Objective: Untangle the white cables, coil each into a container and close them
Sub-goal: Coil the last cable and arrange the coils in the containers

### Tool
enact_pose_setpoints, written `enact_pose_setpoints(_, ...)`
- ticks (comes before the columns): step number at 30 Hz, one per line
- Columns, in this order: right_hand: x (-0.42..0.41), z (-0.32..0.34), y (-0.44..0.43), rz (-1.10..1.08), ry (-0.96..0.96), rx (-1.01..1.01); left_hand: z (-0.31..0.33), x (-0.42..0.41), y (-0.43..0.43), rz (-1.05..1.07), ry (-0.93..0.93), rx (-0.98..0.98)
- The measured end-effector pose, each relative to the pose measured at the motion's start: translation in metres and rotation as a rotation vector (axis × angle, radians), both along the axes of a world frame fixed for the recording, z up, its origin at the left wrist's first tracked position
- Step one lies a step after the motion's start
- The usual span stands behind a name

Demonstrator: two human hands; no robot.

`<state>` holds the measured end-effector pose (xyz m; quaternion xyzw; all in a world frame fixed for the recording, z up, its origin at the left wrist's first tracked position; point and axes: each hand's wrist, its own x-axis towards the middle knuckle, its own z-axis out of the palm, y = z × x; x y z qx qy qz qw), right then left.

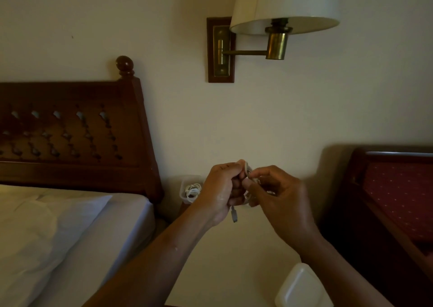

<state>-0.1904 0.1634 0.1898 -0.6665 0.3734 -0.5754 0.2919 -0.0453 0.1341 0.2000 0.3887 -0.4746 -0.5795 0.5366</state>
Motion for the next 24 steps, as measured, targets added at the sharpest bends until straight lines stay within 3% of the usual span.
enact_pose_setpoints(2,-0.001,-0.004,-0.001,-0.16,0.087,-0.166,-0.001,0.0,0.001,0.024,0.006,-0.001)
enact_pose_setpoints(4,0.0,-0.007,-0.002,-0.355,0.298,-0.402,-0.001,-0.003,0.002,0.066,0.005,0.003)
enact_pose_setpoints(6,0.003,-0.011,-0.001,-0.422,0.417,-0.558,-0.001,-0.005,0.002,0.091,-0.001,0.004)
enact_pose_setpoints(11,0.004,-0.018,0.009,-0.434,0.336,-0.534,-0.001,-0.003,-0.002,0.126,0.036,0.077)
enact_pose_setpoints(14,0.004,-0.018,0.013,-0.385,0.405,-0.517,-0.002,-0.006,-0.003,0.152,0.034,0.082)
enact_pose_setpoints(19,0.005,-0.015,0.008,-0.335,0.451,-0.332,-0.009,-0.009,-0.002,0.094,-0.14,0.033)
enact_pose_setpoints(24,0.012,-0.018,0.009,-0.253,0.553,-0.366,-0.01,-0.011,-0.008,0.201,-0.219,0.03)
